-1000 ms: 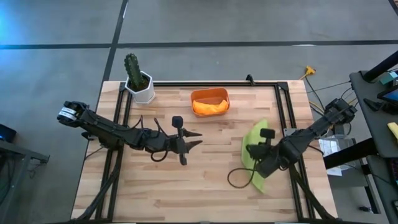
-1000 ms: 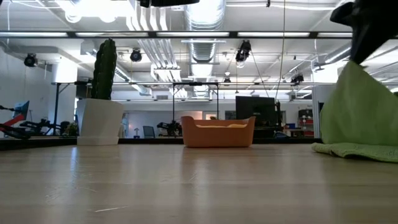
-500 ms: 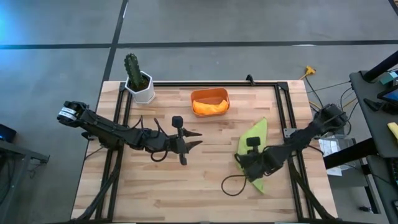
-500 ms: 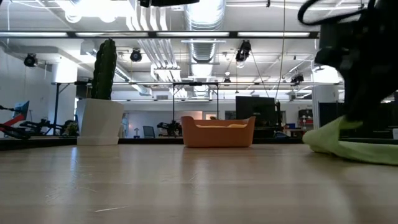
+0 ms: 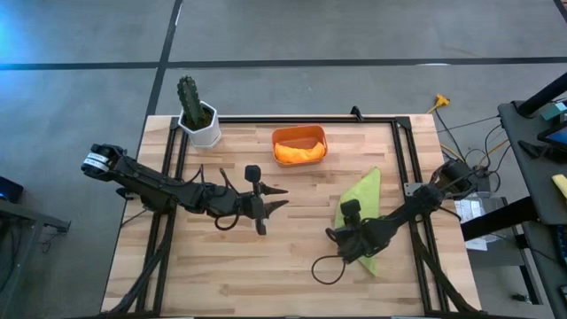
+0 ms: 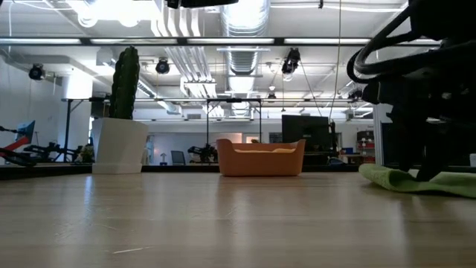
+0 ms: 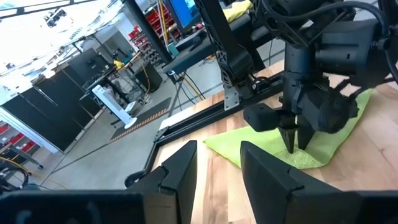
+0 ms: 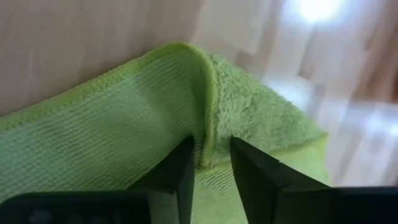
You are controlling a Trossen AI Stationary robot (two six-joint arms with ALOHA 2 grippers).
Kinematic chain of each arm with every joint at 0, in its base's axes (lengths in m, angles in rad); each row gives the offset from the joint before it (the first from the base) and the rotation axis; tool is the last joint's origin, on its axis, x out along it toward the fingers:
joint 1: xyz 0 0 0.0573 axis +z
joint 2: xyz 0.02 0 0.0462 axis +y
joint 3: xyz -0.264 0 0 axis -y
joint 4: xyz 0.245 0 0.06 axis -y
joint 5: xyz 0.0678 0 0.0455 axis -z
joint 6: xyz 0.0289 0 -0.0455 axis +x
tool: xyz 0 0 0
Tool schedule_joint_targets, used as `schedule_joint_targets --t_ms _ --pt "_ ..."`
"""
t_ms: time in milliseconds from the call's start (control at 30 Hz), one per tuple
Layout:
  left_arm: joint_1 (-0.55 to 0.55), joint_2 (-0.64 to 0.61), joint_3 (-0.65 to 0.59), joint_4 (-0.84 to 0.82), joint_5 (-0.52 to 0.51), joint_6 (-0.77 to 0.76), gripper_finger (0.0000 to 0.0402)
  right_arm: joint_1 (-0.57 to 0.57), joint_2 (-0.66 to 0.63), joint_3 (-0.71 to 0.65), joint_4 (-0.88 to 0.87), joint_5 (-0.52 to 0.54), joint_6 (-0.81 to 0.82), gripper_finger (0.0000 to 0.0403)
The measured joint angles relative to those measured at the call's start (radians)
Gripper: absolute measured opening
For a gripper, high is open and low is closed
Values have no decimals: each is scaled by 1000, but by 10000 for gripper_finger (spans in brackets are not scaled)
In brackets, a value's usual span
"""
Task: Roll microfiber towels into tight, uniform cylinder then place into a basket
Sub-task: Fold the green microfiber cloth
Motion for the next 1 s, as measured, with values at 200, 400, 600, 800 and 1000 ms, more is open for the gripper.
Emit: schedule_joint_targets --t_ms 200,400,600,800,1000 --pt "0 0 0 -6 0 -1 108 0 -41 -2 9 58 4 125" --pt "0 -1 0 -7 0 -2 108 2 -44 -35 26 57 52 132" --pt "0 -1 0 -8 0 -2 108 3 -45 -56 44 54 83 132" --pt "0 -1 0 -8 0 -2 108 18 -47 -56 80 54 138 133" --pt "2 -1 0 -8 0 0 108 20 -44 -59 85 118 157 128"
